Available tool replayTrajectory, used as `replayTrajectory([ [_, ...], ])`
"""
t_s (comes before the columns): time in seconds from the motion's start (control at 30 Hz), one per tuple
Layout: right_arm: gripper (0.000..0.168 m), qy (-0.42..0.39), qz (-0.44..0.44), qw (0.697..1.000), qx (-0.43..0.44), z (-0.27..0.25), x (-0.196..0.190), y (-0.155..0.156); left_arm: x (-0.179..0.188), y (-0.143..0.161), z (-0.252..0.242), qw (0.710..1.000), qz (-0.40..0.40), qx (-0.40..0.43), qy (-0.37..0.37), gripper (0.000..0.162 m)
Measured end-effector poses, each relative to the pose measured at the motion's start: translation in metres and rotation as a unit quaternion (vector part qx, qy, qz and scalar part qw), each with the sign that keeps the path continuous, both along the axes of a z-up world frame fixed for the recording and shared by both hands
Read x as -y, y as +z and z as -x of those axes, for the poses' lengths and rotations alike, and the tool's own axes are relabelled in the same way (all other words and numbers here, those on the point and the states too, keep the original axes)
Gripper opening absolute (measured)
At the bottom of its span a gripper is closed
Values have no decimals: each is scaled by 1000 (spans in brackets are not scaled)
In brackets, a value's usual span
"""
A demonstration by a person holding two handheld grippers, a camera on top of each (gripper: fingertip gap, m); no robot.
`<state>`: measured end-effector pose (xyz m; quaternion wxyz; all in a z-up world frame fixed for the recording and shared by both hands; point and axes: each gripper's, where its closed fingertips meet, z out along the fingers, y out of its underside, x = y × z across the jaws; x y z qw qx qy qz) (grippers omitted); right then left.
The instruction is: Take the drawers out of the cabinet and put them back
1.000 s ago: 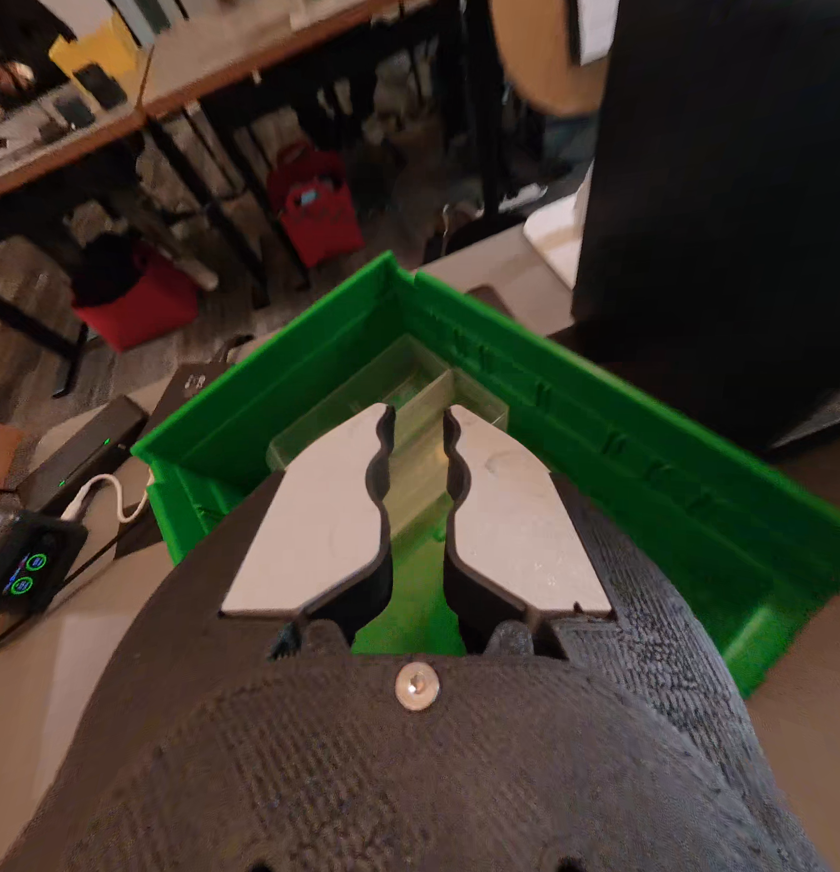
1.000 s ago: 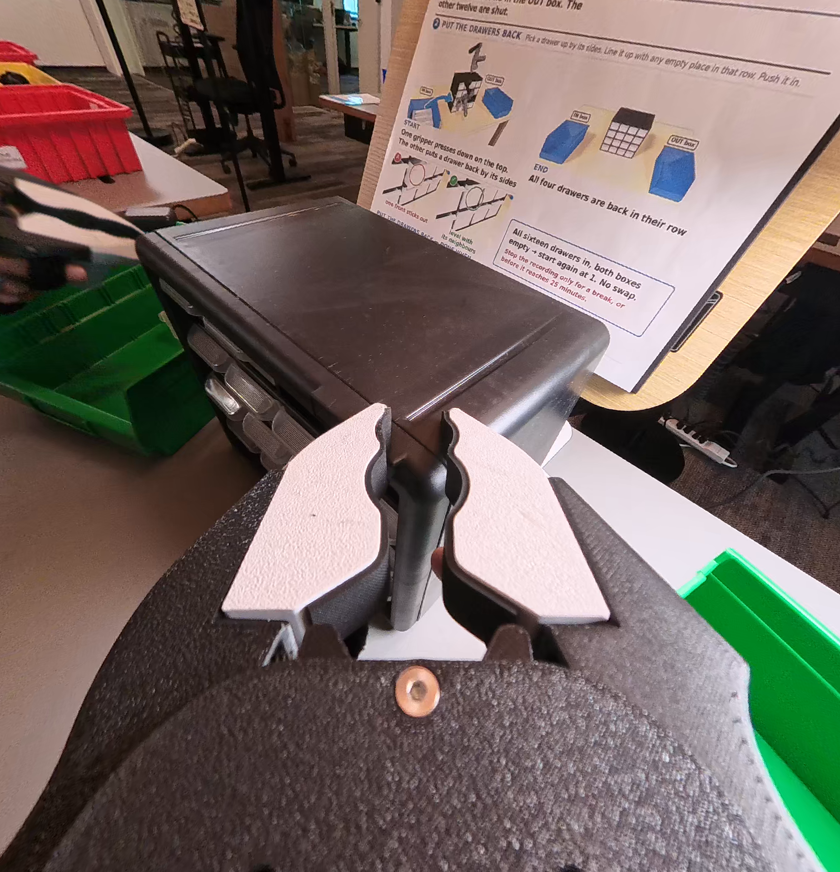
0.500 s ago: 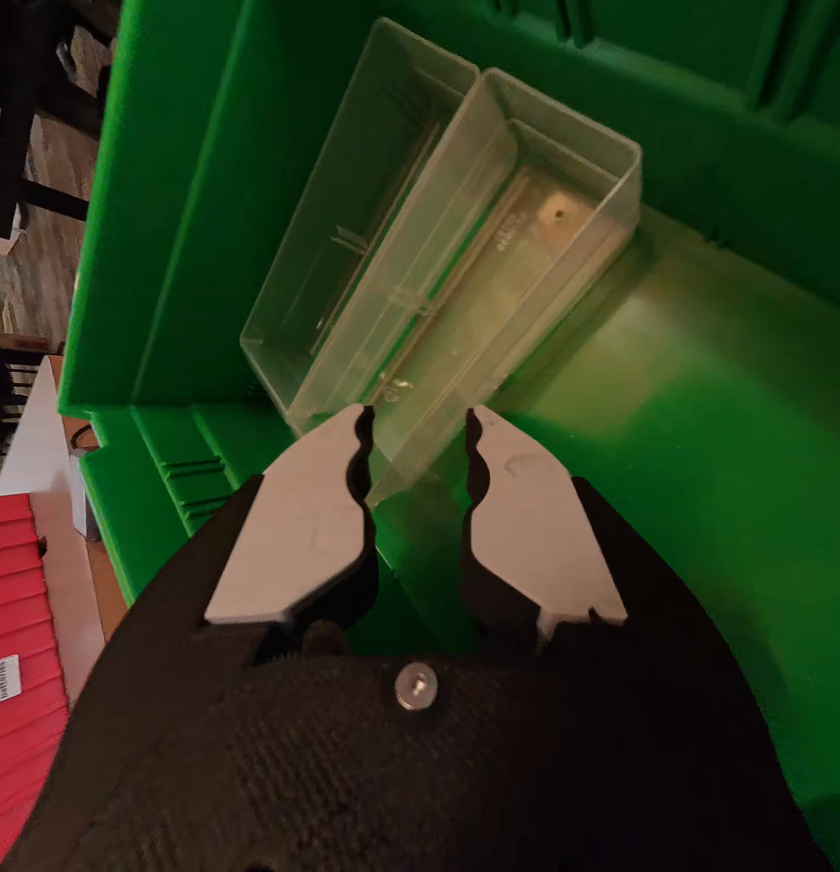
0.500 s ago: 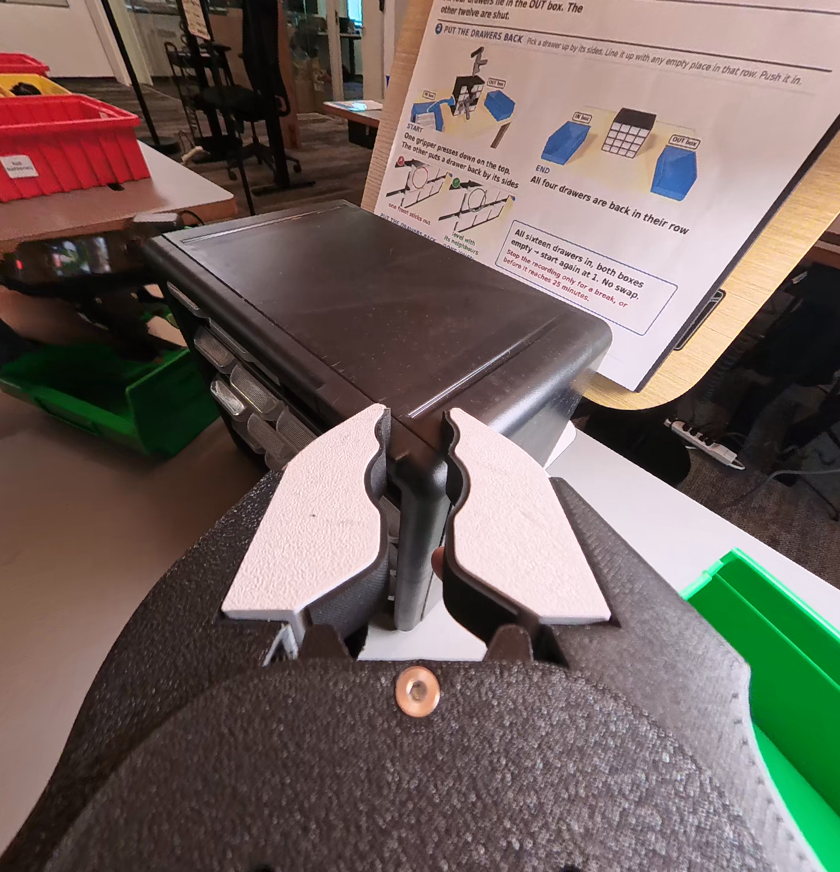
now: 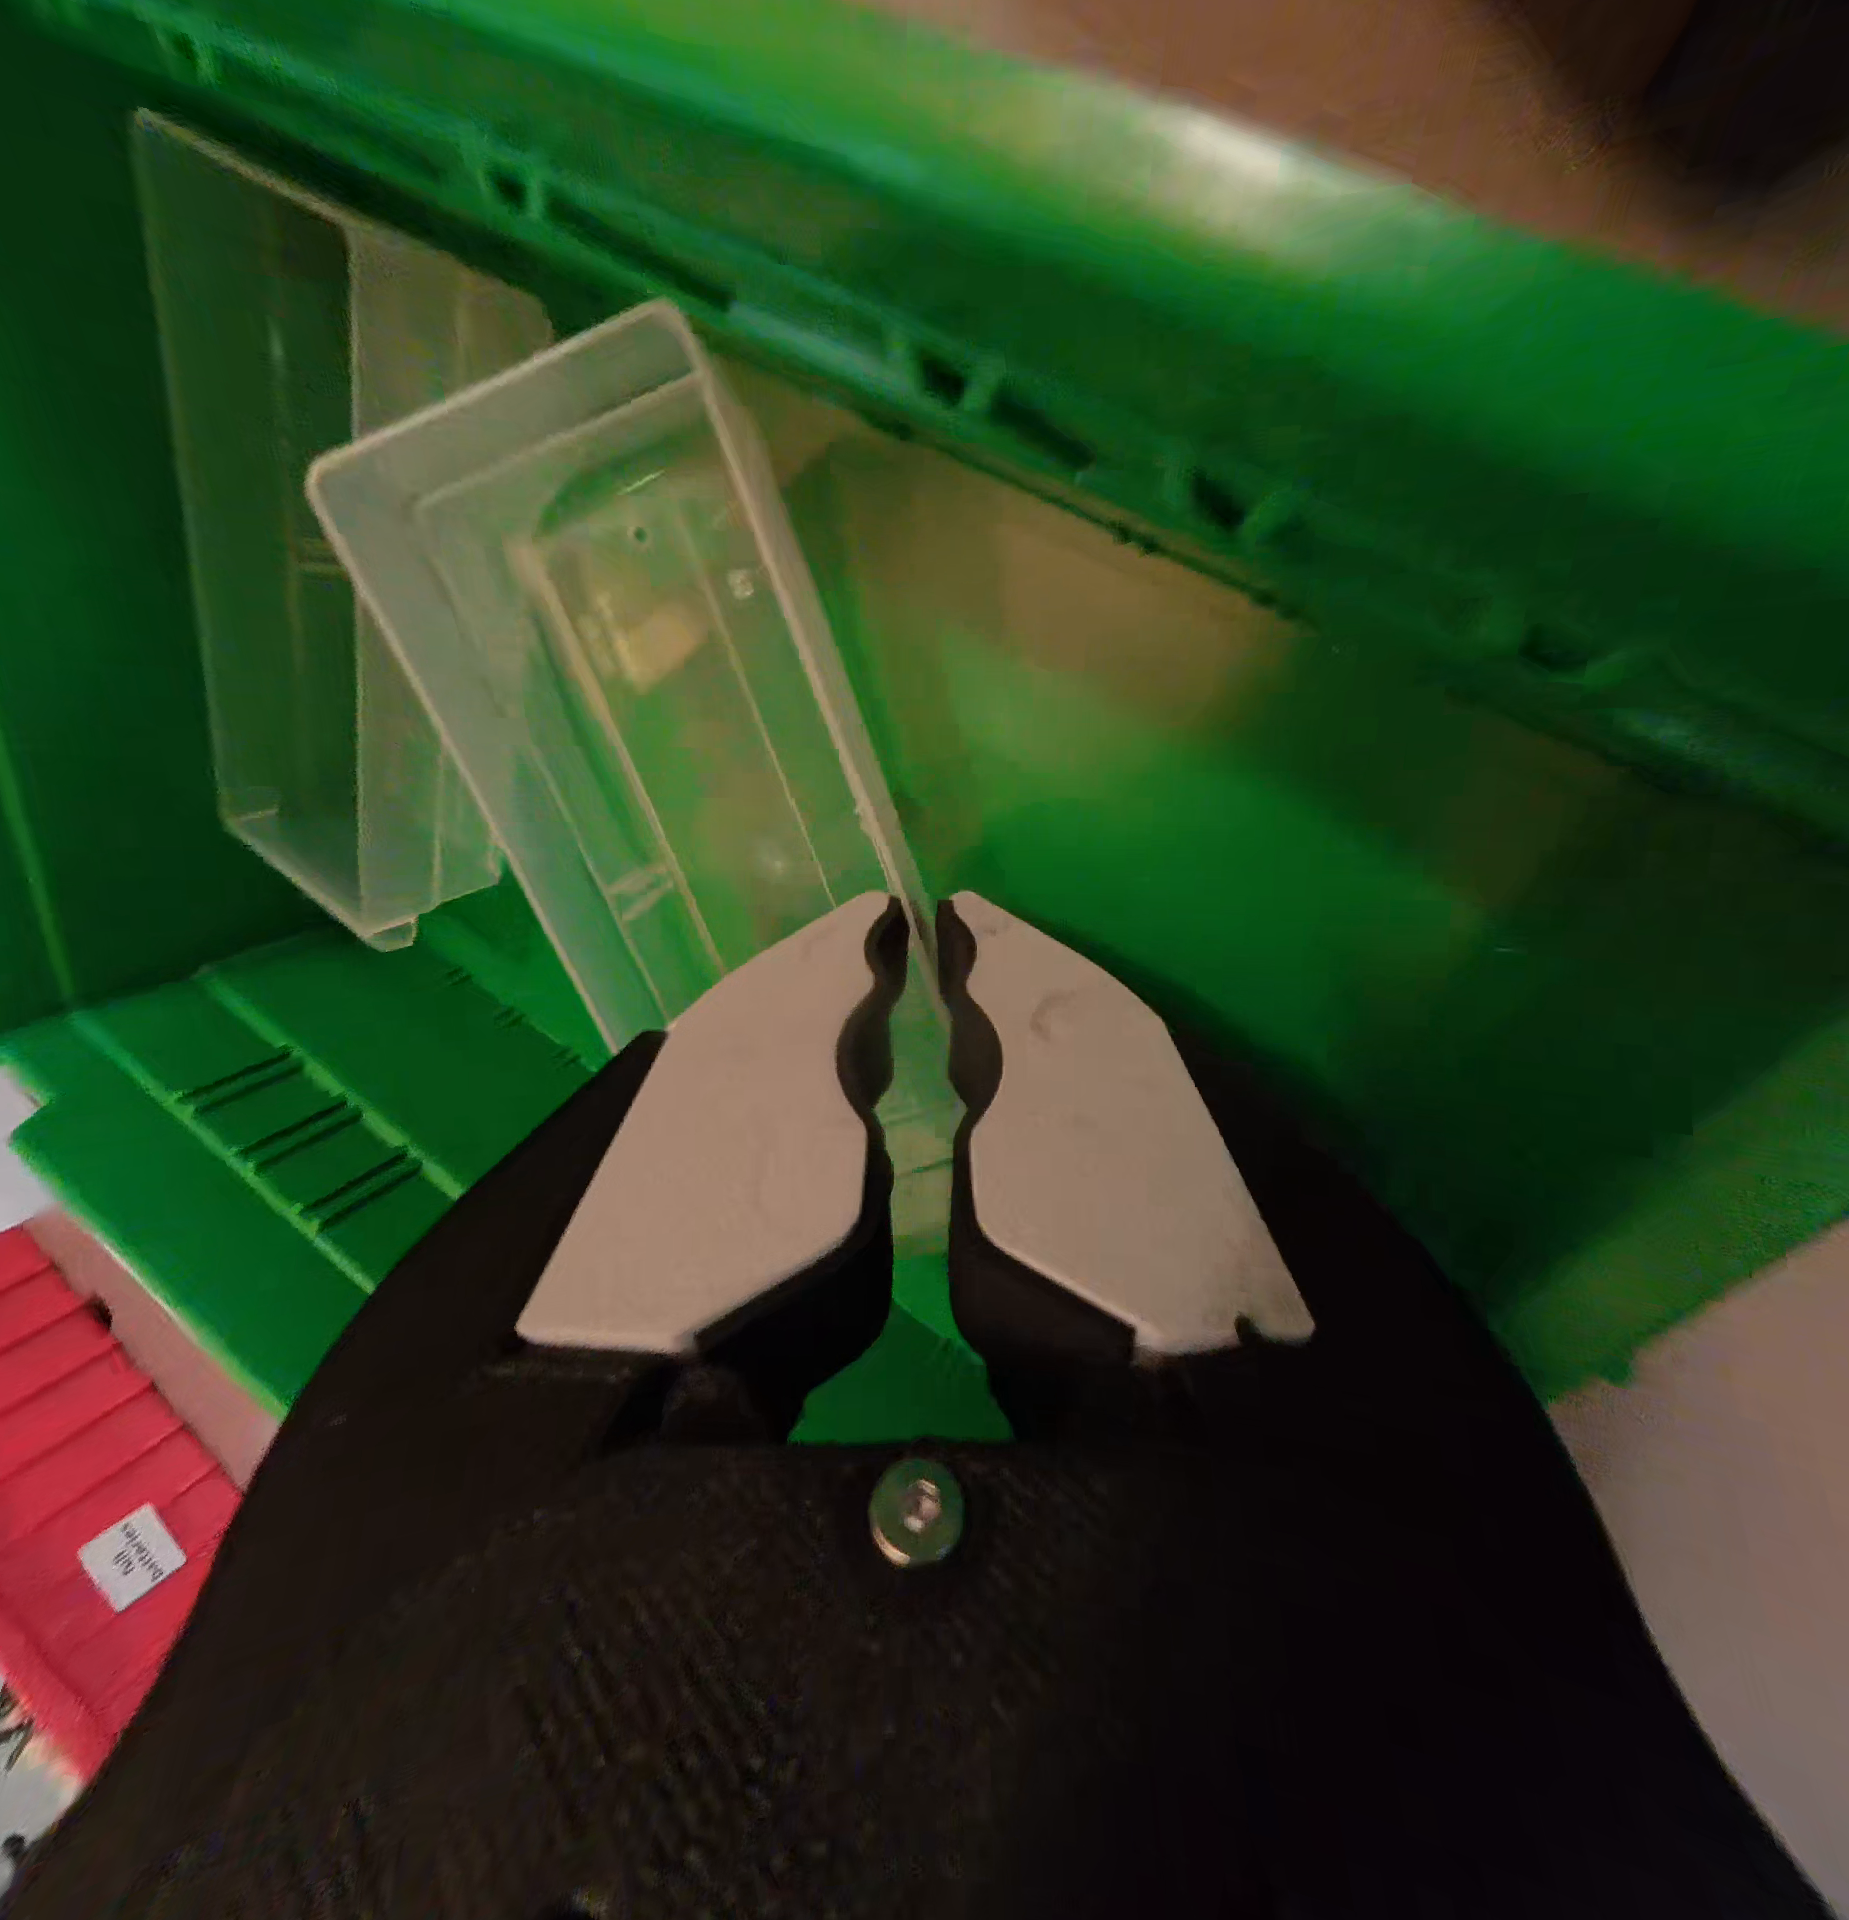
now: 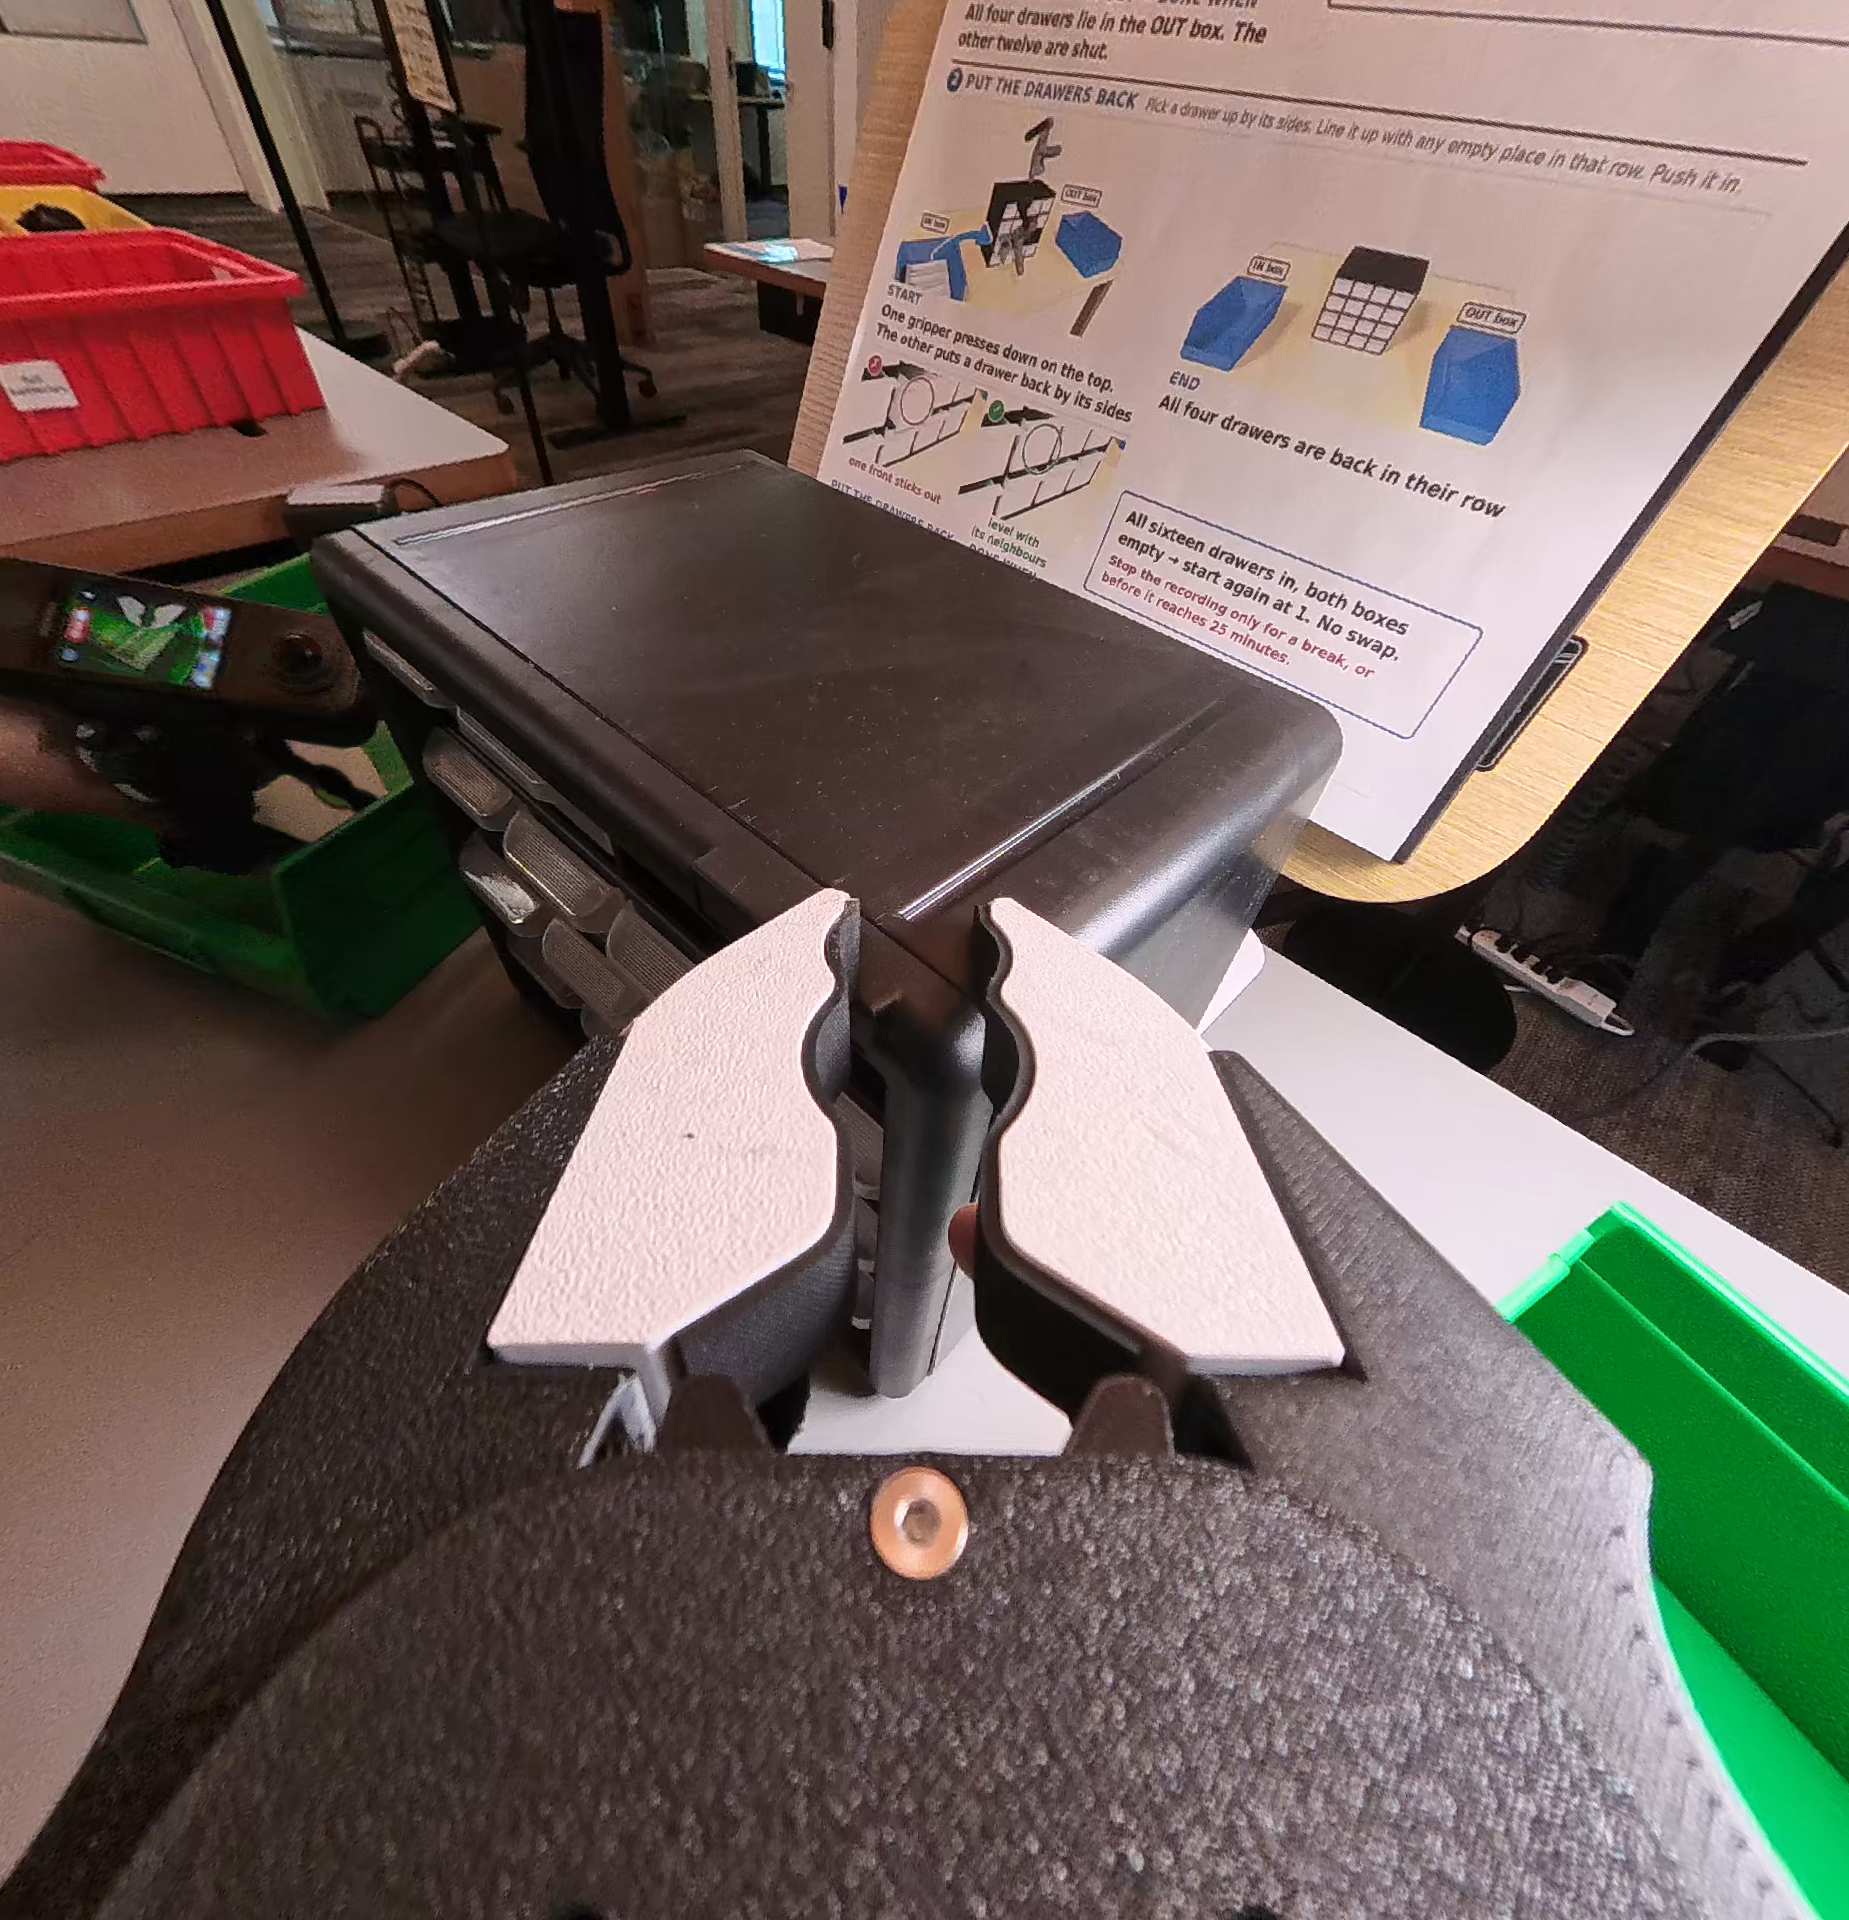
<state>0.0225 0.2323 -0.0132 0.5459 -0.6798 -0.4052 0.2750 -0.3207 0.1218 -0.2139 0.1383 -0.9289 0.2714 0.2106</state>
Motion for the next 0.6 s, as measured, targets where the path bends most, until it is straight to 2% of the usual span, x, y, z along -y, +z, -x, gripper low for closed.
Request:
replayTrajectory([
  [0.23,21,1,0,1000,-3,0,0,0,6,0,-21,998,11,53,-34,13],
  [0.43,21,5,1,1000,-3,-1,1,0,13,25,-28,990,-21,107,-88,29],
  [0.5,21,7,2,1000,-4,-1,1,0,17,26,-21,990,-7,97,-106,36],
  [0.6,21,9,4,1000,-6,-1,1,0,28,18,-3,987,60,46,-144,46],
])
